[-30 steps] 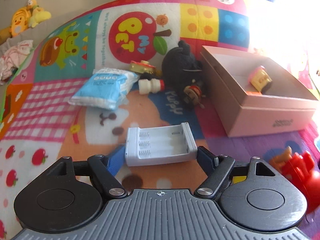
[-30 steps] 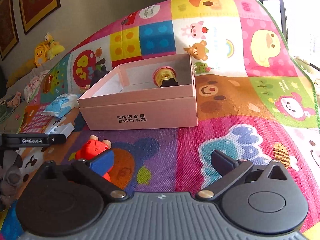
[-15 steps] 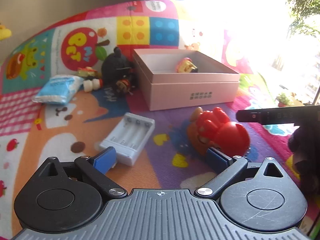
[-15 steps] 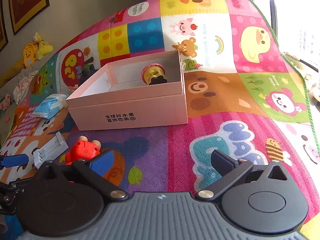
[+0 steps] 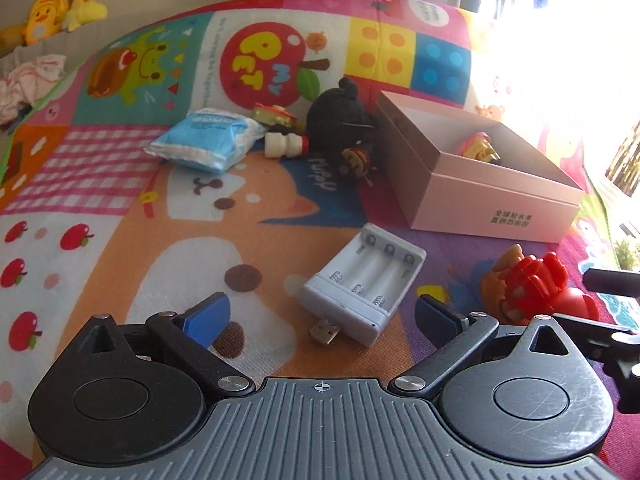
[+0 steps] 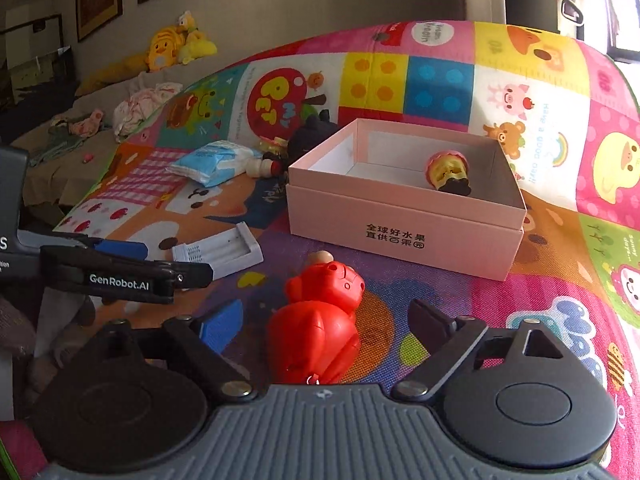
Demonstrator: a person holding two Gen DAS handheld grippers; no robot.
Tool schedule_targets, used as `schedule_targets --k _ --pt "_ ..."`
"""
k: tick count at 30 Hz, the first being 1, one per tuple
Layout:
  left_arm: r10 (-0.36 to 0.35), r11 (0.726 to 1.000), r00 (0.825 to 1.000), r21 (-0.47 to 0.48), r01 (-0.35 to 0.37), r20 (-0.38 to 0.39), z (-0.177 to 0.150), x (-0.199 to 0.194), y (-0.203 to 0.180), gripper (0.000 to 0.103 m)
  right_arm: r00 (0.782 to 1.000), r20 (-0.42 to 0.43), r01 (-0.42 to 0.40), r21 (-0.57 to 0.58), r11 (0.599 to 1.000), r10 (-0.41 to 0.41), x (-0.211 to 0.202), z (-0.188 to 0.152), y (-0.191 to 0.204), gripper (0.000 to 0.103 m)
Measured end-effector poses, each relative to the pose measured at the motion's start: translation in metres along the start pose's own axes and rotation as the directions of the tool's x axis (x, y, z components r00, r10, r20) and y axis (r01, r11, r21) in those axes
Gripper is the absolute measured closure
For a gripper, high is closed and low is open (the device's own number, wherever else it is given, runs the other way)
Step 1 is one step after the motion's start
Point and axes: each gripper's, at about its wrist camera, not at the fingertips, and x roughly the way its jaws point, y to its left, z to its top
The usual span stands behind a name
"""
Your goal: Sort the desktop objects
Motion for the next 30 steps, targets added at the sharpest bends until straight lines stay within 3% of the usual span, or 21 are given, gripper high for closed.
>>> schedule_targets --k 3,13,21,25,30 --pt "-0.012 1.0 1.0 0.001 0.012 0.004 -0.002 -0.002 0.0 0.001 0.998 -0.004 0.057 0.024 0.998 -0.057 0.002 0.0 -0.012 0.033" --pt "-0.009 1.0 1.0 0.017 0.008 0.003 -0.003 -0.002 -0.005 0.0 0.966 -0.003 0.254 0.202 0.946 -0.259 -0.01 -0.004 -0.086 0.03" --pt "-0.018 0.996 1.0 0.081 0.02 -0.018 -0.002 0.002 -0.015 0.0 0.975 0.004 0.217 0.193 0.957 -0.222 -0.008 -0.012 -0.083 0.021" --pt "-0.016 0.996 1.0 0.086 0.018 -0.026 -0.002 0.003 -0.016 0.0 0.984 0.031 0.17 0.139 0.976 -0.176 -0.003 -0.001 -0.075 0.006" --pt "-0.017 0.996 0.999 0.084 0.019 -0.027 -0.002 0.003 -0.014 0.0 0.996 0.009 0.089 0.098 0.991 -0.09 0.012 0.007 -0.065 0.005"
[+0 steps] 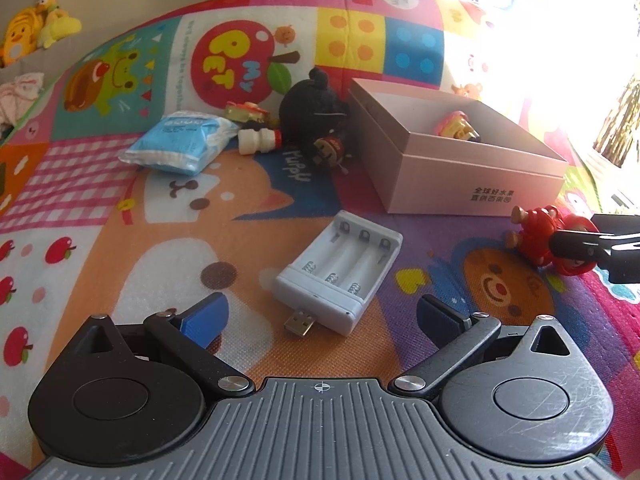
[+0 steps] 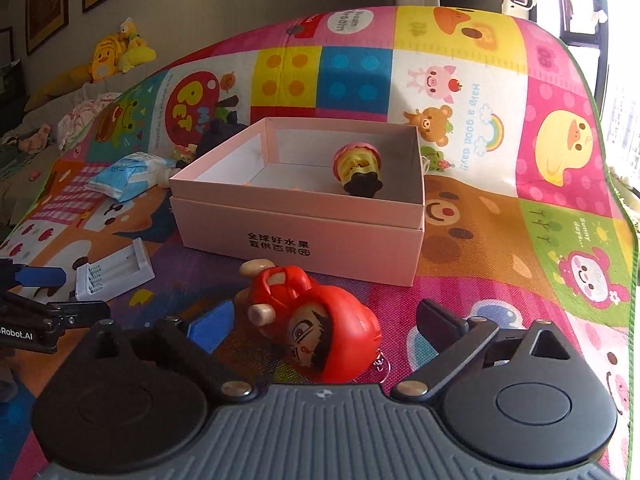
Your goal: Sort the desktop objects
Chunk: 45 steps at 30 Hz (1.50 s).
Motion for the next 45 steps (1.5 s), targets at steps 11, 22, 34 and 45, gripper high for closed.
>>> schedule_targets --k 11,22,34,45 --pt "0.005 1.0 1.0 0.001 -0.005 -0.004 0.0 0.0 0.0 0.0 0.985 0.0 -0.174 -0.081 0.981 0.174 -0.021 -0.01 0.023 0.02" --pt "-0.025 0.998 0.998 -0.055 0.022 -0.06 0.01 -0.01 -0.013 0.0 1.0 -0.007 -0.03 0.014 0.999 0.03 -0.023 -0.029 0.002 0.006" --pt "0.02 1.0 0.995 0.013 -0.019 -0.093 0.048 0.04 -0.034 0.0 1.0 0.007 -0.005 -0.003 1.0 0.005 -0.024 -0.031 0.008 0.0" --pt "0.092 0.994 0.995 0.06 -0.09 -0.034 0.043 0.054 -0.032 0.004 1.0 -0.025 -0.007 0.014 1.0 0.007 -0.018 -0.031 0.006 0.0"
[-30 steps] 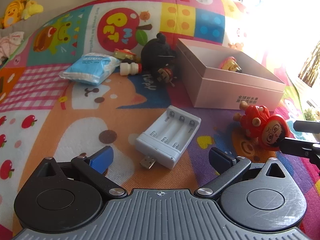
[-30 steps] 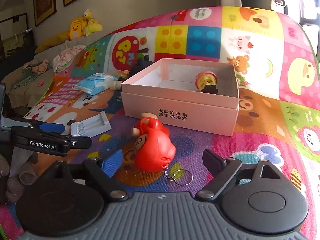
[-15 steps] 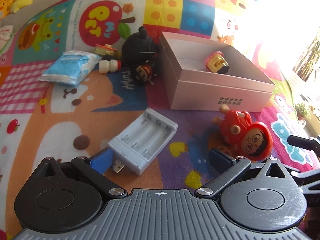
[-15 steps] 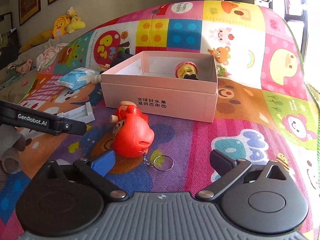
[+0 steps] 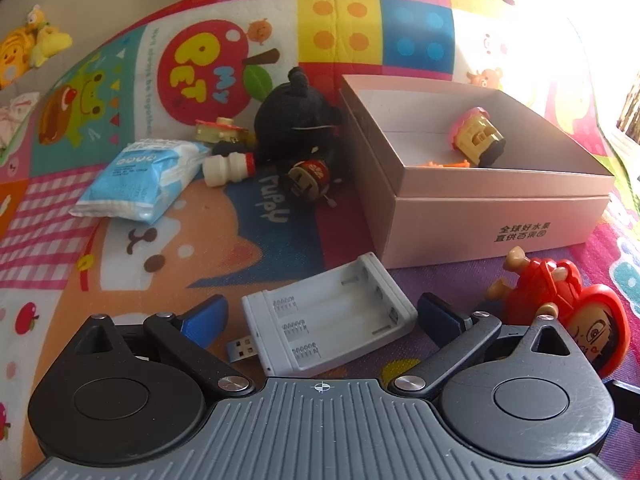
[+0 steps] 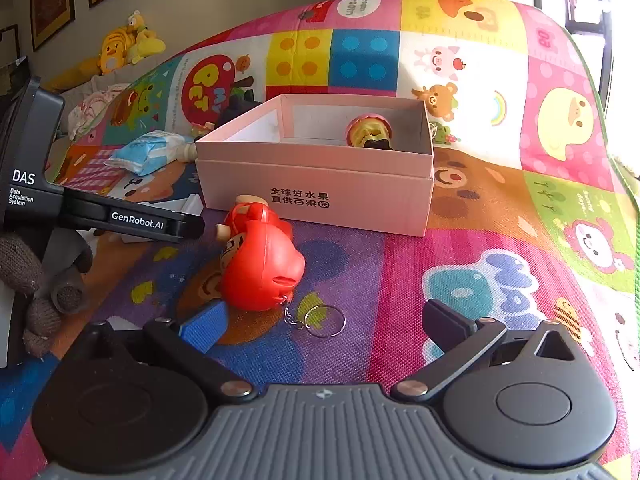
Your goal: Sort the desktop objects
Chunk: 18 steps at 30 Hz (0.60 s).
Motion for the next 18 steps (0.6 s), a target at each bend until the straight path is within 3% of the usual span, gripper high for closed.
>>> schedule_targets --k 2,7,12,18 --pt "-0.021 1.0 1.0 0.007 0.021 0.014 -0.004 -0.006 0.002 0.011 1.0 -0.006 0.001 0.001 1.0 -0.001 0.001 0.0 0.0 0.0" --pt "-0.1 0.994 0.995 0.053 0.098 0.022 -0.024 -0.028 0.006 0.011 0.999 -0.03 0.011 0.011 1.0 -0.011 0.005 0.001 -0.001 0.0" --pt "-0.221 0.967 0.975 0.135 0.218 0.009 -0.05 -0.056 0.006 0.01 0.997 -0.078 0.027 0.02 0.999 -0.025 0.013 0.003 -0.001 0.0" --pt "-0.189 0.979 0.982 0.086 0.187 0.02 -0.062 -0.066 0.015 0.003 0.993 -0.096 0.067 0.058 0.996 -0.061 0.017 0.005 0.002 0.0"
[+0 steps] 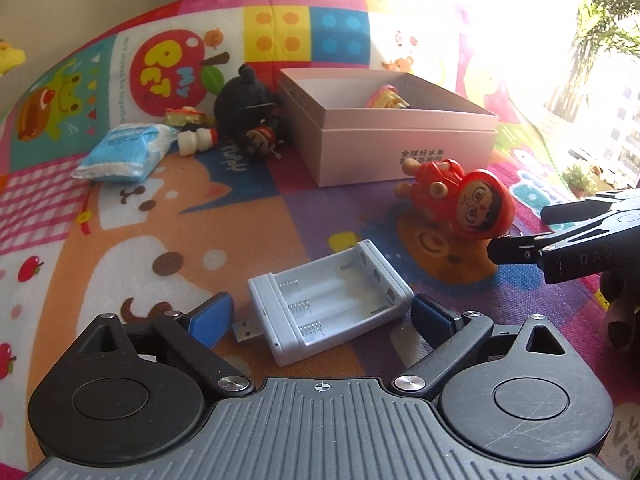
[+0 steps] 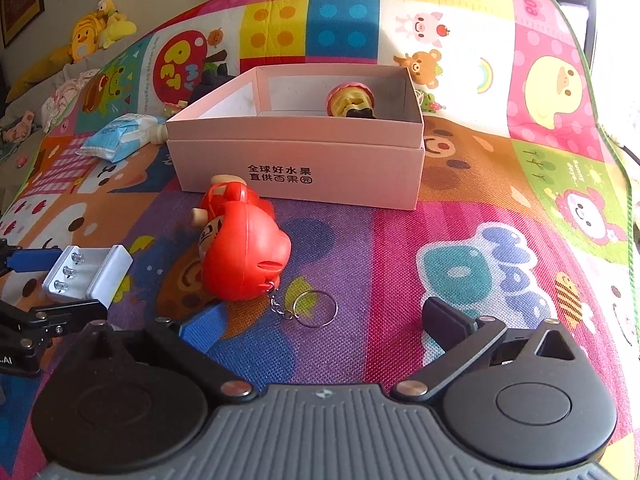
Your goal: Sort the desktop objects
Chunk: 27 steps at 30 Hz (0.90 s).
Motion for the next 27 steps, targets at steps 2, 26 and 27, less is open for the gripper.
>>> schedule_targets --k 2,26,27 --pt "0.026 0.999 1.0 -0.026 -0.026 0.0 0.001 0.0 0.003 0.003 0.999 -0.018 0.032 -0.019 0.999 -0.032 0.004 0.003 0.006 0.0" --pt "0.084 0.988 0.996 -0.133 -0.081 0.019 -0.006 -0.013 0.013 0.0 0.995 -0.029 -0.096 -0.278 0.956 0.091 0.021 0.044 0.059 0.055" --pt "0.074 0.99 0.997 -0.123 -0.072 0.011 -0.005 -0.01 0.011 0.0 0.995 -0.034 -0.102 -0.272 0.957 0.097 0.017 0.042 0.056 0.056"
